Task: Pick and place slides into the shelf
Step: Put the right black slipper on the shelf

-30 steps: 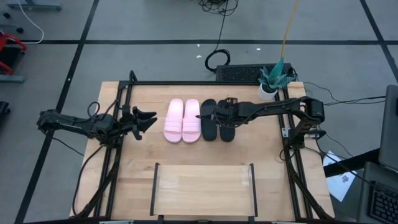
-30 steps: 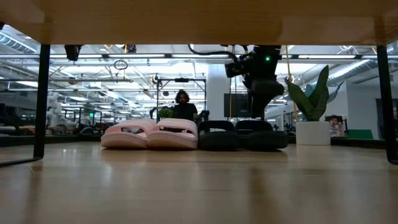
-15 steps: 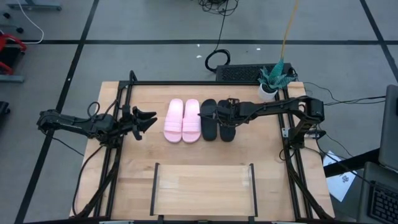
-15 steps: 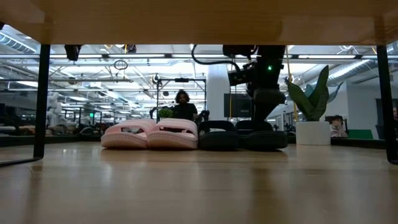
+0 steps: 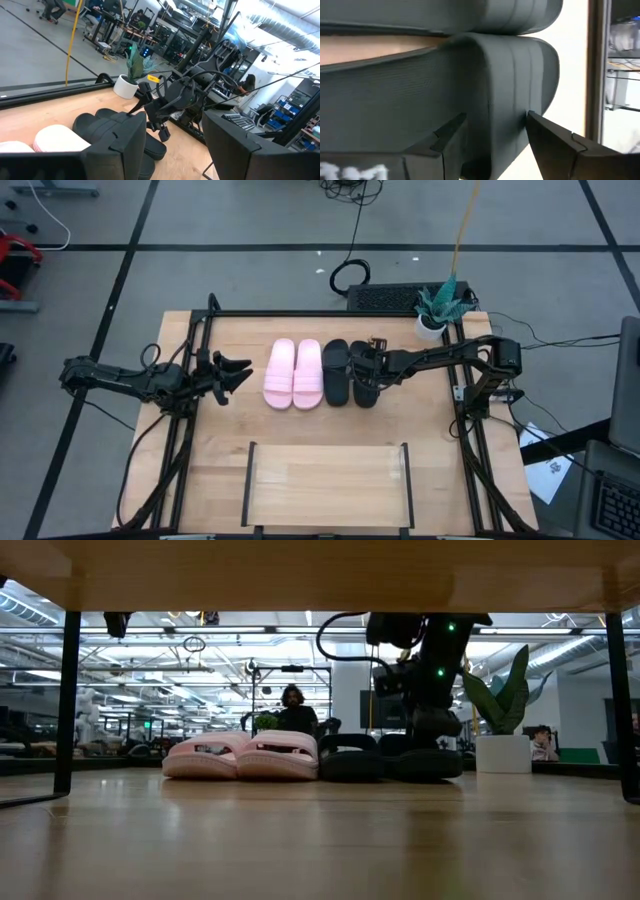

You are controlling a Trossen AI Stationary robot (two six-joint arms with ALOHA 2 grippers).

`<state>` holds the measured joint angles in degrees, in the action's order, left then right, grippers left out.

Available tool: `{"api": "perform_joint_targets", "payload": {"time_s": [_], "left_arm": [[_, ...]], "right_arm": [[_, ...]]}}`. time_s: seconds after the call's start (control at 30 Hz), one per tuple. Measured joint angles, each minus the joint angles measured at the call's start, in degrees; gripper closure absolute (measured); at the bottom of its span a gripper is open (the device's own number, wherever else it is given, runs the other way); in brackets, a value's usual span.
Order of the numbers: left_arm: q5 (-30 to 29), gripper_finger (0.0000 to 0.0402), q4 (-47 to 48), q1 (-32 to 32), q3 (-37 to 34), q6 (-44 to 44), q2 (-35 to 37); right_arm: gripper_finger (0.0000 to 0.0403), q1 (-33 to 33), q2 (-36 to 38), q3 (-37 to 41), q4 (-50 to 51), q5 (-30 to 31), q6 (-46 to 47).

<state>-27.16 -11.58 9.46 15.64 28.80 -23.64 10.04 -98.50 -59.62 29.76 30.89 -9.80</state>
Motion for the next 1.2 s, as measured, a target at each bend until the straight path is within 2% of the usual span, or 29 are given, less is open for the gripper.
{"api": "perform_joint_targets", "payload": {"time_s": [0.2,0.5,0.77,0.87,1.0,1.2], "left_arm": [[-0.7,0.0206,0.01,0.01,0.0,0.0,0.0],[-1.02,0.0206,0.0,0.0,0.0,0.02,0.0],[-1.05,0.0206,0.01,-0.01,0.0,0.02,0.0],[-1.07,0.0206,0.01,0.01,0.0,0.02,0.0],[-1.11,0.0206,0.03,0.0,0.0,-0.2,0.01],[-1.12,0.0206,0.1,0.01,0.0,0.06,0.0]], "right_arm": [[0.025,0.13,0.0,0.12,-1.23,0.87,-0.36],[0.0392,0.11,0.0,0.08,-1.92,1.84,0.93],[0.0398,0.09,0.33,0.03,-1.17,3.98,1.43],[0.0399,0.11,0.63,-1.17,3.04,6.87,1.17],[0.04,0.11,1.07,-6.09,10.21,10.56,-0.16],[0.0401,0.0,3.63,-16.42,13.51,11.15,-1.13]]}}
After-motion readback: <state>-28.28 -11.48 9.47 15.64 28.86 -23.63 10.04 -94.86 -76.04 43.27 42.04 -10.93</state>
